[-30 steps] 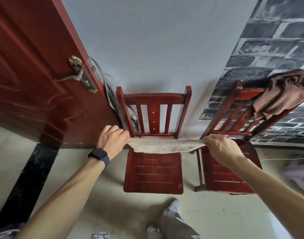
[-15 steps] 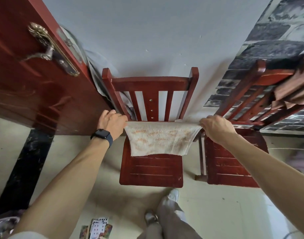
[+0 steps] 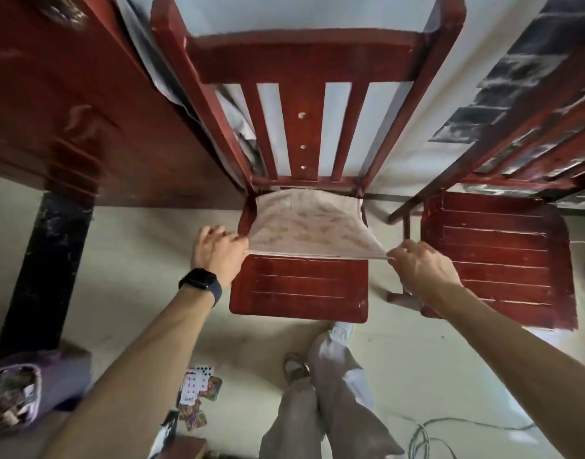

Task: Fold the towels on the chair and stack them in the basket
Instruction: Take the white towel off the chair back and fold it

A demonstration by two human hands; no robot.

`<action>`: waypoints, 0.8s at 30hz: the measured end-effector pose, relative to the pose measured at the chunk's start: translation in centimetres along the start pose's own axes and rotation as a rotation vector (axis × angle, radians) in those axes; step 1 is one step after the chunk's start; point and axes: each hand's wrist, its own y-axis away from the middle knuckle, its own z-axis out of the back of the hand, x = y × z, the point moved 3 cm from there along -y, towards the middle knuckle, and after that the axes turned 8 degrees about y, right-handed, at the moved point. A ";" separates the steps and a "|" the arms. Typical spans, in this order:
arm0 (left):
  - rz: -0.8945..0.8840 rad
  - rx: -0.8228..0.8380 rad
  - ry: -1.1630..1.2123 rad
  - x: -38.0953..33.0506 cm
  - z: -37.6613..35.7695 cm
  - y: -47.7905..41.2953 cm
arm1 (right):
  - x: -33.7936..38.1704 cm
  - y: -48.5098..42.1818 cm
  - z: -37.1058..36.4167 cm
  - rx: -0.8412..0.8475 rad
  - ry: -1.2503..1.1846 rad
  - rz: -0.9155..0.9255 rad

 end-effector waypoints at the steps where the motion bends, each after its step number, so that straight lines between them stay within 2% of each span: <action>1: 0.006 0.049 -0.006 -0.4 -2.1 1.0 | 0.5 0.5 -2.4 0.041 0.003 0.001; 8: 0.049 0.252 0.092 -1.7 -14.1 9.6 | 4.0 7.0 -14.7 0.253 -0.169 -0.055; 12: 0.039 0.288 0.282 -1.9 -15.3 12.2 | 4.7 10.0 -16.3 0.237 -0.334 -0.146; 15: 0.231 0.356 0.547 -1.0 -14.8 11.4 | 4.3 9.6 -16.4 0.166 -0.517 -0.235; 18: 0.425 0.431 0.892 0.3 -14.1 9.3 | 3.5 7.5 -15.0 0.133 -0.761 -0.426; 20: 0.505 0.411 1.109 0.9 -13.4 7.0 | 2.8 5.5 -14.2 0.116 -0.887 -0.514; 24: 0.655 0.303 1.436 1.7 -13.2 1.8 | 1.9 0.6 -13.5 0.040 -1.068 -0.533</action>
